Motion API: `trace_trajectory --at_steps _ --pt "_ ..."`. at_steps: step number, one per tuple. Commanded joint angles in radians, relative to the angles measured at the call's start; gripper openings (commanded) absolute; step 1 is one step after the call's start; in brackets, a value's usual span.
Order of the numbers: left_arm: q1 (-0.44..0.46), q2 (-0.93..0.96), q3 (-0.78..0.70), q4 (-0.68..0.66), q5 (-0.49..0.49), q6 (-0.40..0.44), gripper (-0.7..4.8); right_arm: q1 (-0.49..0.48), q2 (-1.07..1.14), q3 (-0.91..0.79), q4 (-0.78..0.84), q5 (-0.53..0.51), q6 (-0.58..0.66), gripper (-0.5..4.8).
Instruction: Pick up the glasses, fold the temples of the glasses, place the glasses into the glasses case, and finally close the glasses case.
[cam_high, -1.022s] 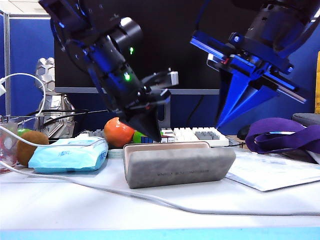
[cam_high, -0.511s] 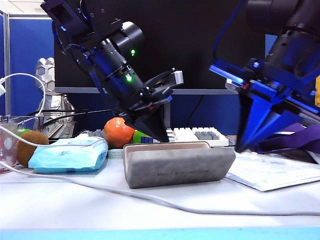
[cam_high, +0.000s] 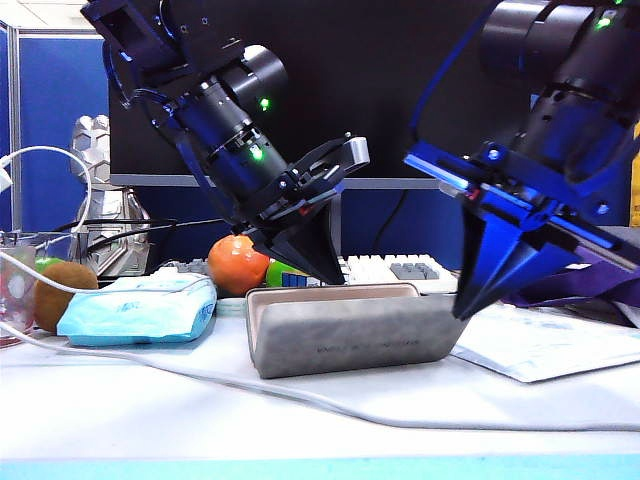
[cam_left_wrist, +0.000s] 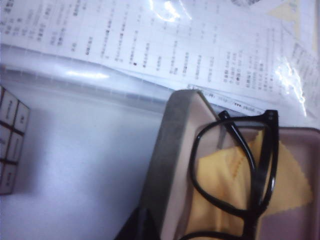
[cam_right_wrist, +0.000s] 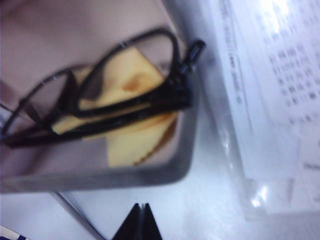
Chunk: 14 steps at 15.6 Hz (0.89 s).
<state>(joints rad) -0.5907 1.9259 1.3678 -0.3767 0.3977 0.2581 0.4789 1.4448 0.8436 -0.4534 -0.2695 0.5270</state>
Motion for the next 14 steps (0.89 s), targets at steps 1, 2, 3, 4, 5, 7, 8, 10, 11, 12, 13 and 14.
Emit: trace_trajectory --at_steps 1,2,3,4,5,7,8,10,11,12,13,14 --pt "-0.003 0.0 0.0 -0.034 0.055 0.024 -0.06 0.001 -0.003 0.002 0.017 -0.005 0.002 -0.03" --pt "-0.003 -0.001 0.0 -0.035 0.055 0.023 -0.06 0.001 -0.001 0.001 0.018 0.004 0.001 -0.03" --pt "-0.003 -0.001 0.0 -0.035 0.055 0.023 -0.06 0.001 0.003 -0.001 0.021 0.004 0.001 -0.03" --pt "-0.003 -0.002 0.001 -0.035 0.055 0.023 -0.06 0.001 0.008 -0.009 0.032 0.004 0.001 -0.03" --pt "-0.003 -0.003 0.001 -0.035 0.056 0.023 -0.06 0.001 0.015 -0.017 0.043 0.003 0.002 -0.03" --pt "-0.003 -0.01 0.001 -0.042 0.068 0.023 -0.06 0.001 0.03 -0.019 0.07 0.005 0.005 -0.03" --pt "-0.003 -0.014 0.001 -0.045 0.082 0.023 -0.06 0.001 0.036 -0.019 0.09 0.005 0.023 -0.03" --pt "-0.004 -0.028 0.001 -0.049 0.086 0.023 -0.06 0.001 0.051 -0.021 0.119 0.005 0.027 -0.03" --pt "-0.004 -0.034 0.001 -0.053 0.09 0.023 -0.06 0.001 0.054 -0.021 0.123 0.005 0.032 -0.03" --pt "-0.004 -0.044 0.001 -0.059 0.1 0.023 -0.06 0.001 0.056 -0.021 0.129 0.005 0.035 -0.03" --pt "-0.004 -0.052 0.001 -0.063 0.105 0.023 -0.06 0.001 0.059 -0.021 0.137 0.005 0.043 -0.03" --pt "-0.005 -0.061 0.001 -0.063 0.12 0.022 -0.06 0.001 0.061 -0.021 0.148 0.005 0.047 -0.03"
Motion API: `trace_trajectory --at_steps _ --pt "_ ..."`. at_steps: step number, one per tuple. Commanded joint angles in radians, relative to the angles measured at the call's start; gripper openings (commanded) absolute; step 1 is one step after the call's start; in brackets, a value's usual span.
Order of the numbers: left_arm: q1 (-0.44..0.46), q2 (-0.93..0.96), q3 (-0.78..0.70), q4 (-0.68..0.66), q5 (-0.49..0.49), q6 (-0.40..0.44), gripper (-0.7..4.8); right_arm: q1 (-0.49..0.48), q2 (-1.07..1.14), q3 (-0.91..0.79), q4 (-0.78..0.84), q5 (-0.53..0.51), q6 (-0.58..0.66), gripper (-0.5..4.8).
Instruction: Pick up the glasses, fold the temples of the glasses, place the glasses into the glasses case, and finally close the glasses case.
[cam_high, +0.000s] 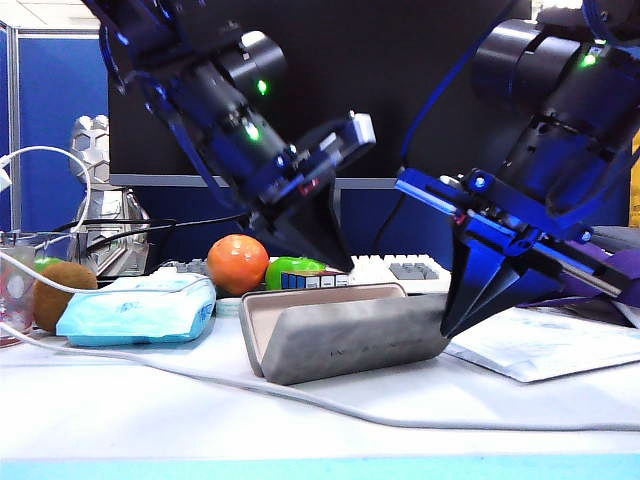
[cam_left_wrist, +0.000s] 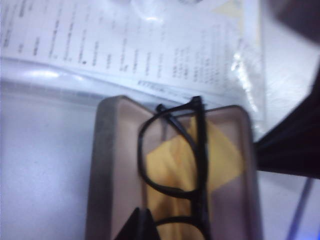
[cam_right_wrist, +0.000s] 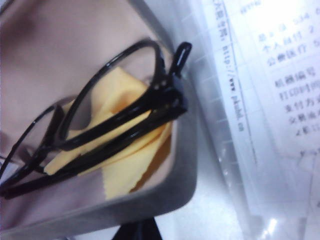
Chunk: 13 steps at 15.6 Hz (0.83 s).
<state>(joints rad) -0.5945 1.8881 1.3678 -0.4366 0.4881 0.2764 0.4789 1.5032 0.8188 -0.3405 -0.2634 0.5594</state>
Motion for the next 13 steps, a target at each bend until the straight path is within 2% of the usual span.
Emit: trace_trajectory --at_steps 1,2,3,4,13 --pt "-0.002 -0.036 0.001 -0.002 0.028 0.002 -0.06 0.001 0.006 0.004 0.039 -0.002 0.017 -0.03" --pt "-0.002 -0.047 0.001 0.0 -0.026 -0.003 -0.06 0.001 0.006 0.004 0.034 -0.002 0.016 -0.03" --pt "-0.002 -0.054 0.001 0.005 -0.147 -0.036 -0.06 0.001 0.006 0.004 0.034 -0.002 0.016 -0.03" --pt "0.003 -0.054 0.001 0.005 -0.208 -0.048 -0.06 0.001 0.006 0.004 0.034 -0.002 0.017 -0.03" --pt "0.01 0.055 0.001 0.035 -0.274 -0.048 -0.06 0.001 0.006 0.004 0.032 -0.004 0.022 -0.03"
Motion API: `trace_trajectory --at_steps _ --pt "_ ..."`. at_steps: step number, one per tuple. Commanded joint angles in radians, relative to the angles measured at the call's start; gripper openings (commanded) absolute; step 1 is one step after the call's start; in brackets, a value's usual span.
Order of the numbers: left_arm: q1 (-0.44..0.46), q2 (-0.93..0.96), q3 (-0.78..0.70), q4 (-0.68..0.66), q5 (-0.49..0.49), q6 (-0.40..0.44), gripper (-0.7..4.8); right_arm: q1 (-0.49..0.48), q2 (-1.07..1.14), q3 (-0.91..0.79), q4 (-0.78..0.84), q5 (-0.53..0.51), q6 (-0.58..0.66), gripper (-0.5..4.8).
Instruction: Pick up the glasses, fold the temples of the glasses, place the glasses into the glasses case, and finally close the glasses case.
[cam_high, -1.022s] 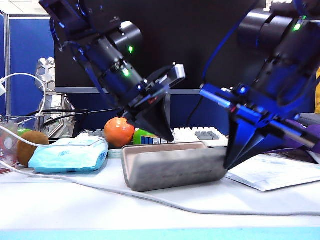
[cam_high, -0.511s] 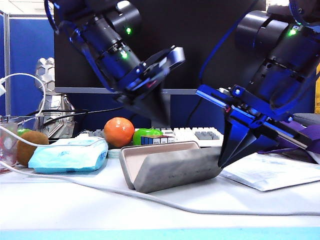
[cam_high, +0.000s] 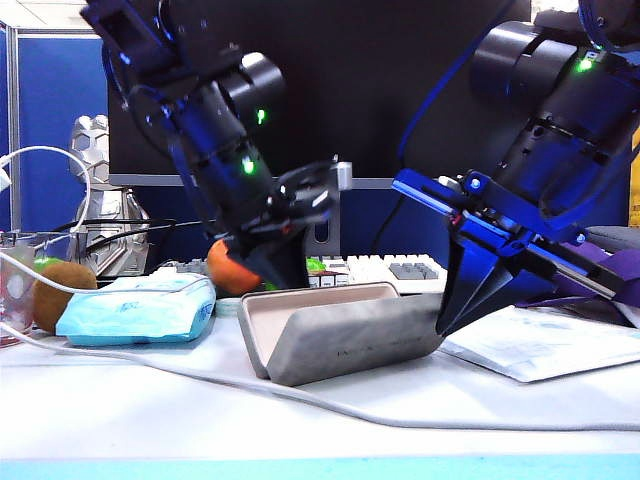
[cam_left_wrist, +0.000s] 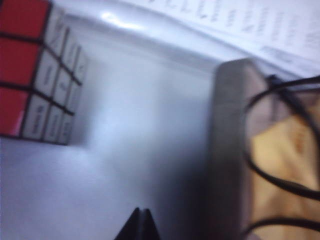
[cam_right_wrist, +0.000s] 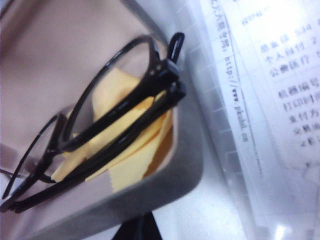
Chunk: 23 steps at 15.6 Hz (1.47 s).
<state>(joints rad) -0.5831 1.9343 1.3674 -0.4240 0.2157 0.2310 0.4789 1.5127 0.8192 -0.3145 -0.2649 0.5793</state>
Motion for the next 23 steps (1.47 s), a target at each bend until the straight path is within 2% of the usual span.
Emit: trace_trajectory --at_steps 1,3,11,13,16,20,23 --pt "-0.001 0.015 0.001 0.021 0.026 -0.003 -0.06 0.001 -0.004 0.003 0.009 0.0 0.005 -0.03" --pt "-0.005 0.016 0.001 0.019 0.117 -0.003 -0.06 0.001 -0.004 0.003 0.025 0.0 0.005 -0.03" --pt "-0.028 0.011 0.002 -0.003 0.216 -0.003 -0.06 0.001 -0.003 0.003 0.058 0.022 0.005 -0.03" --pt "-0.035 0.011 0.002 -0.014 0.216 -0.003 -0.06 0.001 -0.003 0.003 0.057 0.019 0.004 -0.03" --pt "-0.06 0.008 0.002 -0.006 0.285 -0.003 -0.06 0.001 -0.003 0.003 0.058 0.012 0.004 -0.03" --pt "-0.084 0.003 0.002 -0.009 0.283 0.001 -0.06 -0.006 -0.003 0.003 0.057 0.001 -0.001 -0.03" --pt "-0.084 -0.007 0.002 -0.012 0.348 0.0 -0.06 -0.007 -0.003 0.003 0.058 0.002 -0.004 -0.03"
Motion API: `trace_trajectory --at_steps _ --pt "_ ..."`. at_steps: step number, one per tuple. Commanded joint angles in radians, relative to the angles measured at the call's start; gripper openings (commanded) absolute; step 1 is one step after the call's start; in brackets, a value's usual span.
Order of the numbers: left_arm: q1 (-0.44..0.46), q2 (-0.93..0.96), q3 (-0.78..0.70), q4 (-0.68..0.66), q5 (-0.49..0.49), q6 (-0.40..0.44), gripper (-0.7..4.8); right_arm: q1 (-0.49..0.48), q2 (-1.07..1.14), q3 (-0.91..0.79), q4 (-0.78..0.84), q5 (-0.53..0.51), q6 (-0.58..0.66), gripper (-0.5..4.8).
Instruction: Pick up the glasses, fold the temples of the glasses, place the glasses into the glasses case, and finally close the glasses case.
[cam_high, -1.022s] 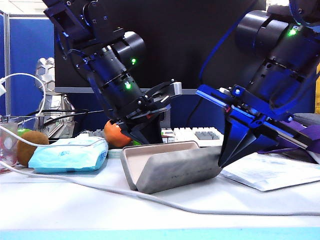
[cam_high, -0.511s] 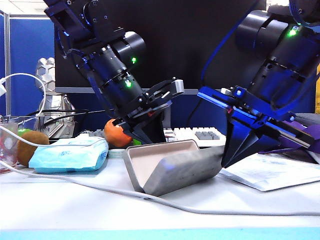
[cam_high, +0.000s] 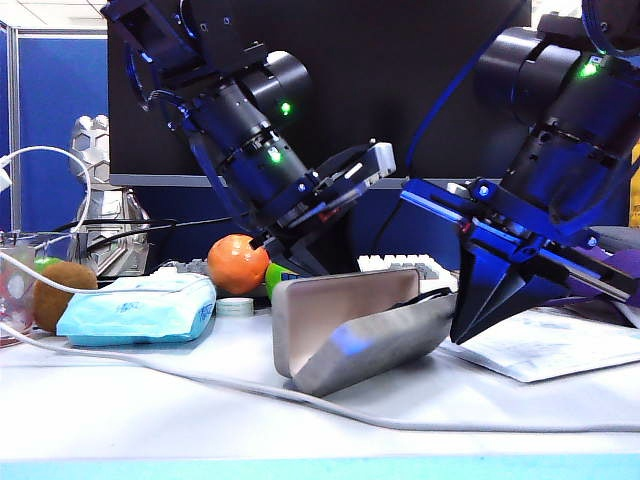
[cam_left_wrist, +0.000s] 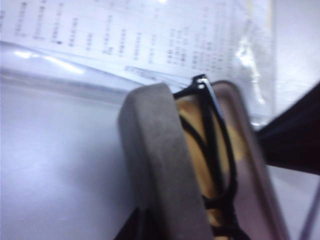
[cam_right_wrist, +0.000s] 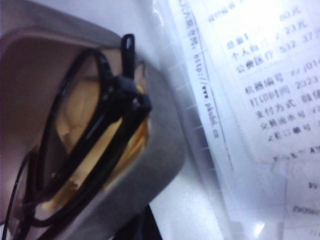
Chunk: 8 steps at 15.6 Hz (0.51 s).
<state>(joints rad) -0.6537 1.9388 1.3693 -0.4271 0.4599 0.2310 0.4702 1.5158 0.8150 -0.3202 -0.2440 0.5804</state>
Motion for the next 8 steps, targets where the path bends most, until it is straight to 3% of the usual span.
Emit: trace_trajectory --at_steps 1,4,6,8 --pt "-0.018 -0.013 0.0 -0.009 0.114 0.0 -0.06 0.0 -0.006 0.008 0.065 -0.019 -0.005 -0.03" --pt "-0.028 -0.015 0.0 -0.008 0.118 0.001 -0.06 -0.006 -0.008 0.008 0.063 -0.021 -0.009 -0.03" --pt "-0.027 -0.031 0.001 -0.021 -0.077 0.001 -0.06 -0.051 -0.021 0.008 0.058 -0.018 -0.01 -0.03" --pt "-0.021 -0.055 0.001 -0.031 -0.159 0.0 -0.06 -0.096 -0.046 0.008 0.06 -0.005 -0.01 -0.03"
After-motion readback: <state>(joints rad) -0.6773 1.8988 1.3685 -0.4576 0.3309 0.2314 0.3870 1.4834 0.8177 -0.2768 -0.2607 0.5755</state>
